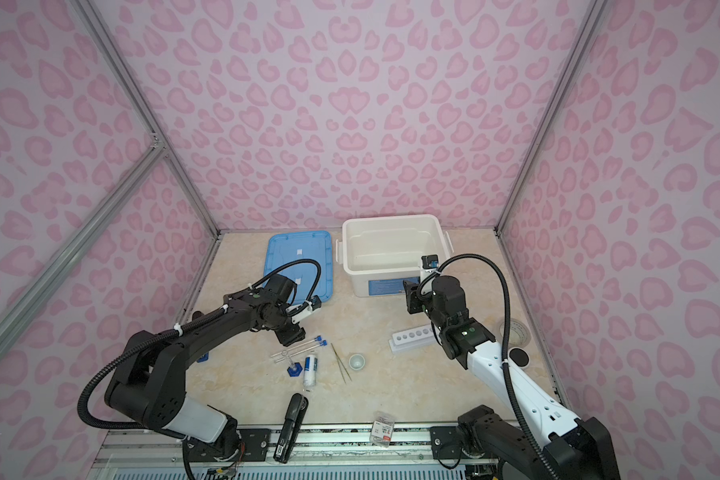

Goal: Organize the chemistry lab equipment
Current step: 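Raise the right gripper from the rack while the left gripper reaches toward the blue-capped tubes, then lower the left gripper around the nearer blue-capped tube and close it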

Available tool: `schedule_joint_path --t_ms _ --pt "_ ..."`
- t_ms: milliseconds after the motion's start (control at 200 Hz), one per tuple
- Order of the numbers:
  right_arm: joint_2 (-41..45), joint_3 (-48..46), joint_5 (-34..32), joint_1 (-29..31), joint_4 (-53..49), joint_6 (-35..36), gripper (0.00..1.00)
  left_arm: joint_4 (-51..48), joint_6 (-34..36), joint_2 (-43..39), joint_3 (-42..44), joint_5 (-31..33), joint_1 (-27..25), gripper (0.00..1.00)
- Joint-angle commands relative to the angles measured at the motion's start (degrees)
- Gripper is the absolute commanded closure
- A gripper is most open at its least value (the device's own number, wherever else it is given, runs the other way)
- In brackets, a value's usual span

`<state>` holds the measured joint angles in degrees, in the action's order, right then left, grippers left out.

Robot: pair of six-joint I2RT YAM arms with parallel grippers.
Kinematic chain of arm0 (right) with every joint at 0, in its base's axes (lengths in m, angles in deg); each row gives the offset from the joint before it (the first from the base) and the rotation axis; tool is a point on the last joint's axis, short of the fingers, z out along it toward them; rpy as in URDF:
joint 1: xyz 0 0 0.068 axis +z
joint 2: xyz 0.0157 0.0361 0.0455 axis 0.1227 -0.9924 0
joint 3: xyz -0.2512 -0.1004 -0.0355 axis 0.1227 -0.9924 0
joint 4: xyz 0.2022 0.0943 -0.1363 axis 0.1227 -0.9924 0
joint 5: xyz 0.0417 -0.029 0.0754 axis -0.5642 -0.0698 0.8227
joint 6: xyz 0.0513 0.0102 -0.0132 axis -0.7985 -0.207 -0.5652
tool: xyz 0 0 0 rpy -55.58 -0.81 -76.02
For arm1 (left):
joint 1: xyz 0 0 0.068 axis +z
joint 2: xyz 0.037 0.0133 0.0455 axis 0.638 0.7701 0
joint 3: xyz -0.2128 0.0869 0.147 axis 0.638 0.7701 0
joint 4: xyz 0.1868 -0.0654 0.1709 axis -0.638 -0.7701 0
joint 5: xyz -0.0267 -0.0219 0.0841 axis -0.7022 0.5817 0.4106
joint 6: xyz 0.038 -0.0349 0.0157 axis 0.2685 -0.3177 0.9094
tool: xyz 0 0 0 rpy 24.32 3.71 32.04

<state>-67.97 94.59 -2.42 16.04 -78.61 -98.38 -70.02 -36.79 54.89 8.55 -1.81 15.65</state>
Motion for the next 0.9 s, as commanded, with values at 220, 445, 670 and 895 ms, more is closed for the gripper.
schedule_joint_path --t_ms 220,445,670,895 --pt "-0.22 1.18 0.91 -0.06 1.01 0.13 0.56 0.01 1.12 3.55 -0.11 1.43 -1.64 0.36" --pt "-0.22 1.13 0.91 -0.09 1.01 0.05 0.56 0.49 1.2 4.5 -0.32 2.5 -1.97 0.36" --pt "-0.66 0.79 0.92 -0.15 1.36 -0.03 0.57 0.77 0.95 6.18 -0.67 3.43 -2.18 0.38" --pt "-0.57 -0.1 0.73 -0.42 1.8 -0.44 0.57 1.62 0.99 6.85 -0.49 3.82 -2.18 0.41"
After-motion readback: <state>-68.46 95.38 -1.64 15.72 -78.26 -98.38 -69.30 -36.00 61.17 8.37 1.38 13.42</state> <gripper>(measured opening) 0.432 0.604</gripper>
